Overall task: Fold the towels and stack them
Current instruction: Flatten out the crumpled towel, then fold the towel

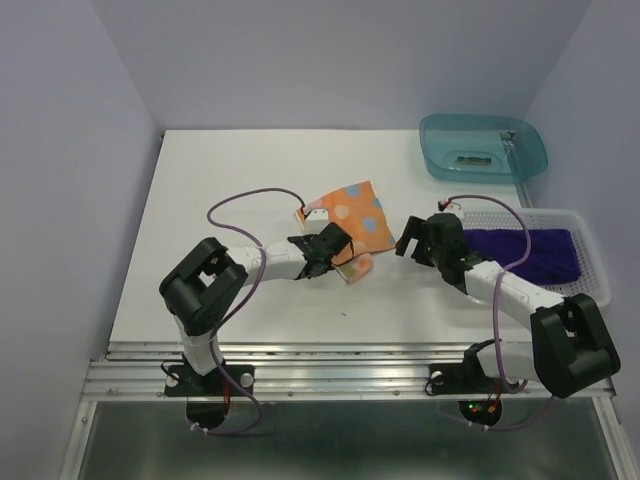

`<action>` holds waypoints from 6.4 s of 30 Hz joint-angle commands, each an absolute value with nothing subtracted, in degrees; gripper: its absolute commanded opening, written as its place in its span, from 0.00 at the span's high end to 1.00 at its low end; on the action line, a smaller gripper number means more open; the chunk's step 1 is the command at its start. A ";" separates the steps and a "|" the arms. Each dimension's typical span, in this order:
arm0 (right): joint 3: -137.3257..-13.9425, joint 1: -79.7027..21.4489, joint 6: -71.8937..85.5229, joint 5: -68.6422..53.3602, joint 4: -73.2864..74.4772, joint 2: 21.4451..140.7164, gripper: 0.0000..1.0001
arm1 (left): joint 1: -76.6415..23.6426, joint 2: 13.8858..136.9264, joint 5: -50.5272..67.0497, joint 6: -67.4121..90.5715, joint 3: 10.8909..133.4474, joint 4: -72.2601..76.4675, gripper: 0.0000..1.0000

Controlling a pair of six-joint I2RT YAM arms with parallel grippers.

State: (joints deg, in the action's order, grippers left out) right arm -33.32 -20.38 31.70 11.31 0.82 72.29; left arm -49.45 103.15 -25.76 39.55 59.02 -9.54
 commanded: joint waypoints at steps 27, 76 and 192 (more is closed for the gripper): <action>-43.33 -35.15 31.20 15.55 5.28 85.86 0.14 | -47.37 74.71 -24.00 48.95 38.24 -12.31 1.00; -84.27 -42.63 13.18 4.86 11.33 62.67 0.99 | -47.20 47.99 -23.74 24.52 72.15 1.05 1.00; -41.57 -42.54 34.98 4.22 -1.93 77.78 0.99 | -18.81 66.80 -1.76 37.97 30.85 8.62 1.00</action>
